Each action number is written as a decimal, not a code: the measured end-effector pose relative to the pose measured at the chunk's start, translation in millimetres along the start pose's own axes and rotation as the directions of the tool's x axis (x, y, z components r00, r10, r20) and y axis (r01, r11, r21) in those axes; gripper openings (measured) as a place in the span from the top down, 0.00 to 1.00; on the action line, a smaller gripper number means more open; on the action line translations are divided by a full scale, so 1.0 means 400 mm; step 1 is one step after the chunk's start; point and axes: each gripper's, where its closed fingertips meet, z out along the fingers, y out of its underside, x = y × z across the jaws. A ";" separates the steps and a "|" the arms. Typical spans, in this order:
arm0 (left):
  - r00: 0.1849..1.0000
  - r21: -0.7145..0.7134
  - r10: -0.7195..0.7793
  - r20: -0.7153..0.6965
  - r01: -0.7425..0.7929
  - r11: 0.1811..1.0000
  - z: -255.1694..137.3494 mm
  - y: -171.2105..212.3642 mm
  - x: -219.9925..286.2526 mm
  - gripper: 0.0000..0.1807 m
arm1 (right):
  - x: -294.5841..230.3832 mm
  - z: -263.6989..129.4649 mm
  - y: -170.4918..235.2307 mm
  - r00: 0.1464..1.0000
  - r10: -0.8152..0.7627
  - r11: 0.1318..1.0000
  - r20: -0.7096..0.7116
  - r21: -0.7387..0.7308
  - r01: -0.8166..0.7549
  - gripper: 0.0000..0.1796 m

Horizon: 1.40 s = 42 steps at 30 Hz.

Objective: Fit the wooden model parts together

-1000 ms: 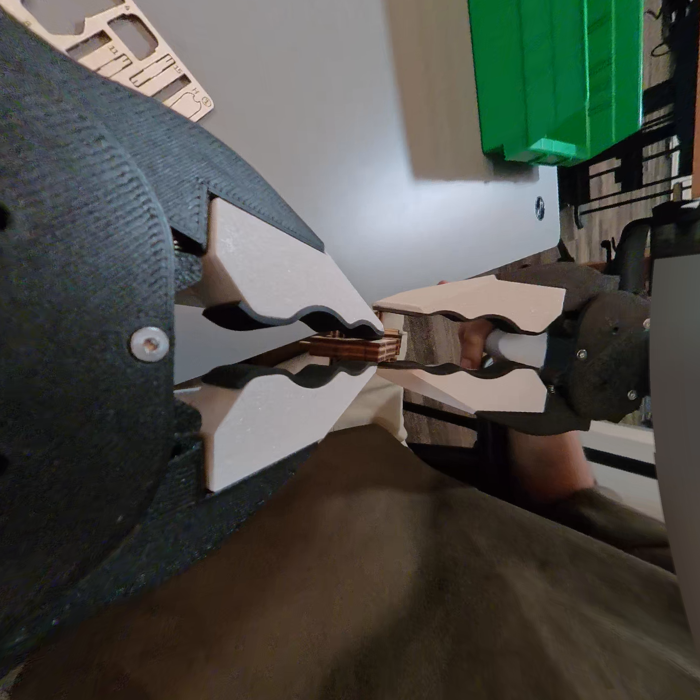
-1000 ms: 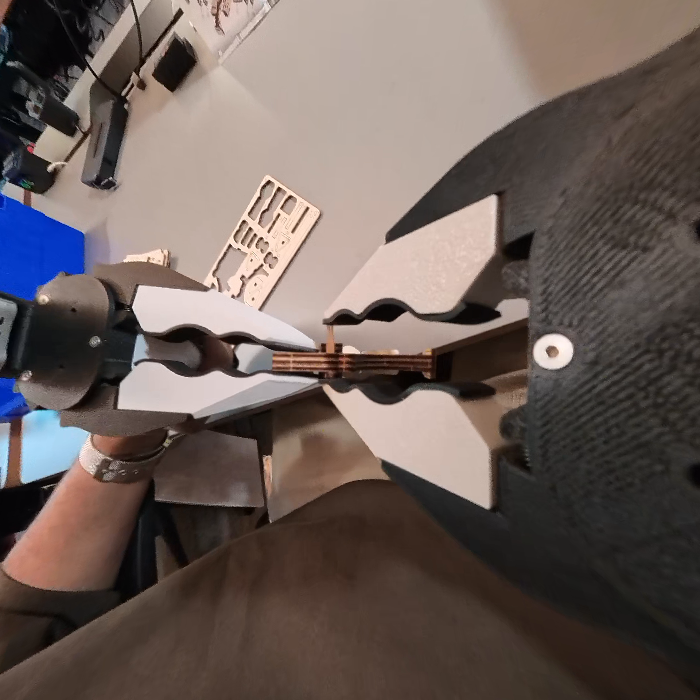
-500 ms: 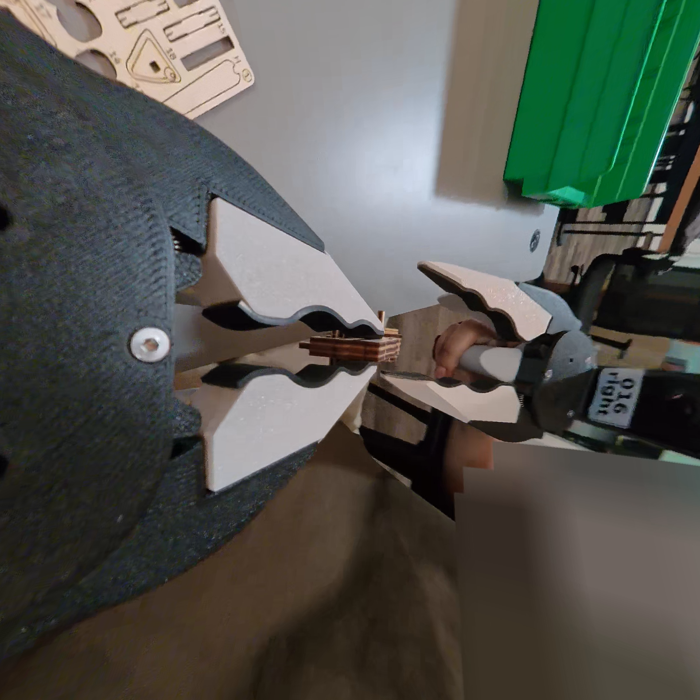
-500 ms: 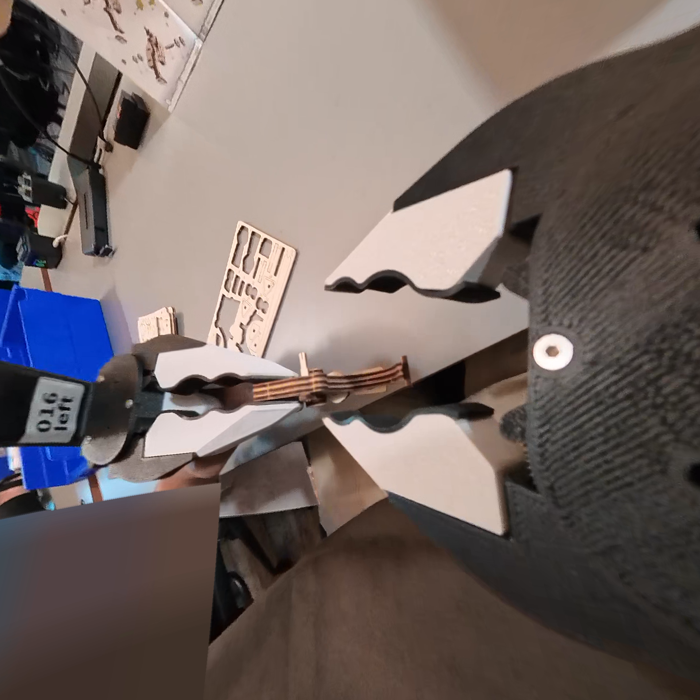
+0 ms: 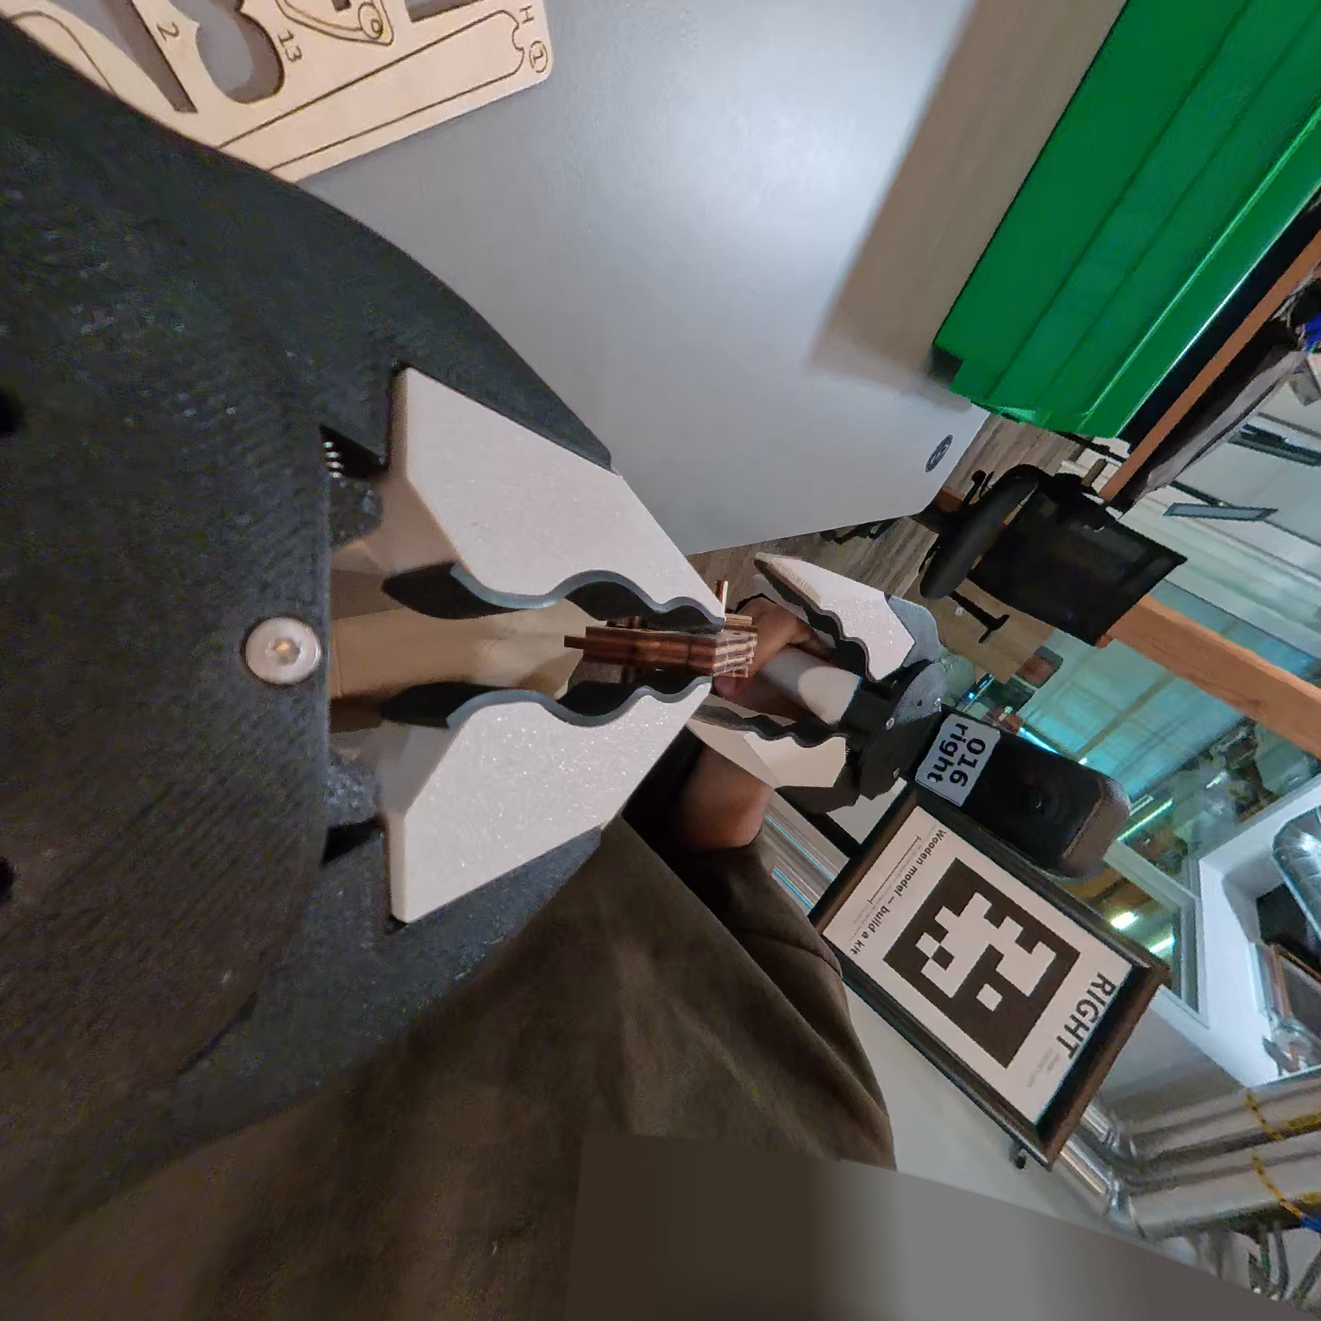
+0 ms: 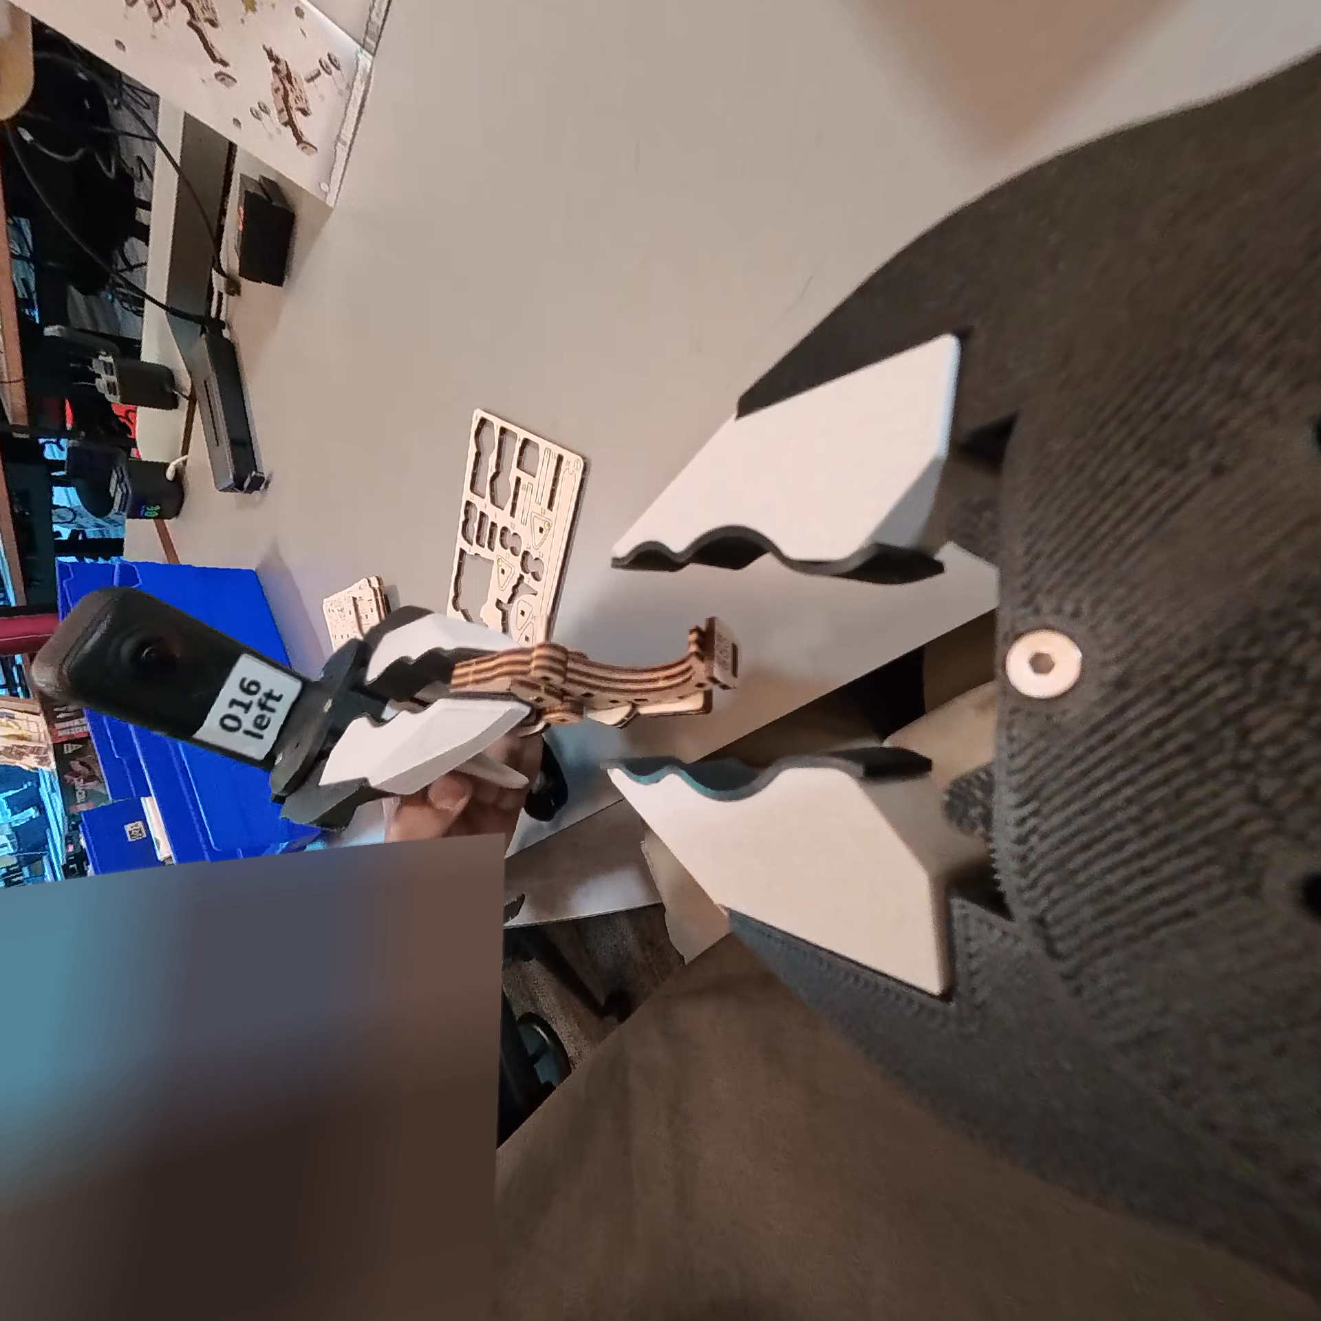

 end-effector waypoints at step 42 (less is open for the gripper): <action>0.955 -0.037 0.270 0.127 -0.267 0.963 0.014 0.010 0.010 0.79 | 0.007 -0.021 -0.046 0.997 0.070 0.993 0.033 0.095 -0.073 0.94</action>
